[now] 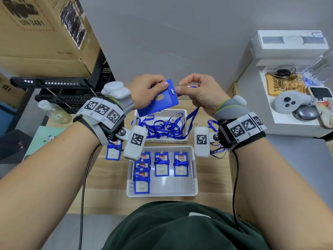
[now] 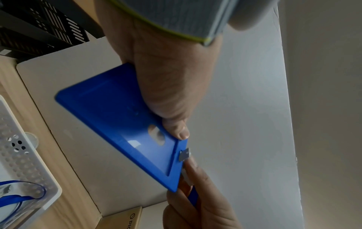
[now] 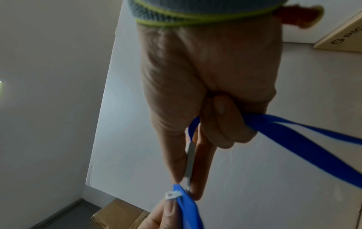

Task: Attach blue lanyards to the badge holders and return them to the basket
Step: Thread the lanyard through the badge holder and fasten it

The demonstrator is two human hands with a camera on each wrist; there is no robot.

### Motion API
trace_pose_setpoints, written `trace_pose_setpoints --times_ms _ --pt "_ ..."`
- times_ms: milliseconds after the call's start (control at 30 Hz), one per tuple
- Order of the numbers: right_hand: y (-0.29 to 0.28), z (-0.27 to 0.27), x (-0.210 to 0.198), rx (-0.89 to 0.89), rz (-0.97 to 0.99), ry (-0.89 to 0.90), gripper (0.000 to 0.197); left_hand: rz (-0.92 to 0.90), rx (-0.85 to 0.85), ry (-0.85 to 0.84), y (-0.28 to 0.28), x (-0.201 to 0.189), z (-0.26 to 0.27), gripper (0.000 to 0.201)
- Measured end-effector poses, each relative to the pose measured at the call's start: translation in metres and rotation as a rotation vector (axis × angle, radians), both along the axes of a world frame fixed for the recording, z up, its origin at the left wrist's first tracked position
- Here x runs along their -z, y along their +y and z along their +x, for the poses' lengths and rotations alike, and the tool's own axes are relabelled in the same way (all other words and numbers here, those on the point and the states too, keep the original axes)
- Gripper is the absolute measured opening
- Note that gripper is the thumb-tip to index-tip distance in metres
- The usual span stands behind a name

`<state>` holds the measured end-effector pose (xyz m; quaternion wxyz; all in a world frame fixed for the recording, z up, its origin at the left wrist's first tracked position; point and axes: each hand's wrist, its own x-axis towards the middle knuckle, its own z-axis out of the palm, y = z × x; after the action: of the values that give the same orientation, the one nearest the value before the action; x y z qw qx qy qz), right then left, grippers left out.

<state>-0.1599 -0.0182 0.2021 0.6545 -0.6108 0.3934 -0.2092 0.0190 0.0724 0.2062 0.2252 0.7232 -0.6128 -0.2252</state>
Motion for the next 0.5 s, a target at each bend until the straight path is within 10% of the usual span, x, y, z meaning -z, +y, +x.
trace_pose_setpoints --times_ms 500 --pt "0.007 0.011 -0.003 -0.090 -0.324 0.178 0.027 0.043 -0.031 -0.131 0.003 -0.003 0.000 0.031"
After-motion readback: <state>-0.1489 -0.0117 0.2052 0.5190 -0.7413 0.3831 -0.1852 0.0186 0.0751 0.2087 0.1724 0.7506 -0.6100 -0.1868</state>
